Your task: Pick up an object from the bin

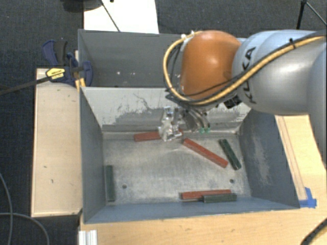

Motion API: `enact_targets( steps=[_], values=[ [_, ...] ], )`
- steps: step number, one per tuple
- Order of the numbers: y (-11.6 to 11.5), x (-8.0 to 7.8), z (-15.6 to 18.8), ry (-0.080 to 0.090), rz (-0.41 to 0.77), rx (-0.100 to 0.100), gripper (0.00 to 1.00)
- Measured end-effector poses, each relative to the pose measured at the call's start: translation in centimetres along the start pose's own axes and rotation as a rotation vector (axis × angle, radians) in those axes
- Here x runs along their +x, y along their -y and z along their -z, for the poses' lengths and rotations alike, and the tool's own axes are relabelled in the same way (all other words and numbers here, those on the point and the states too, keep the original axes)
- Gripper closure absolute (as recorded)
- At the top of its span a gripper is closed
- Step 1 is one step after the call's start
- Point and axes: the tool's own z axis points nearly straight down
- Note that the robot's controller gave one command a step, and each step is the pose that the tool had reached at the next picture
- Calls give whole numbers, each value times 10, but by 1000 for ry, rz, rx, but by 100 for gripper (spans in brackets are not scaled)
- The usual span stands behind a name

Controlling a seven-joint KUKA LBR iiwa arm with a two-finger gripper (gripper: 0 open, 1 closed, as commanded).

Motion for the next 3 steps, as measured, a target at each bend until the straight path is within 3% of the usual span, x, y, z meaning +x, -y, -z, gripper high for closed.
enact_targets(
  steps=[1, 2, 3],
  values=[
    [0, 0, 0, 0, -4, 0, 0],
    [0, 0, 0, 0, -6, 0, 0],
    [18, 5, -18, 13, 7, -4, 0]
  ],
)
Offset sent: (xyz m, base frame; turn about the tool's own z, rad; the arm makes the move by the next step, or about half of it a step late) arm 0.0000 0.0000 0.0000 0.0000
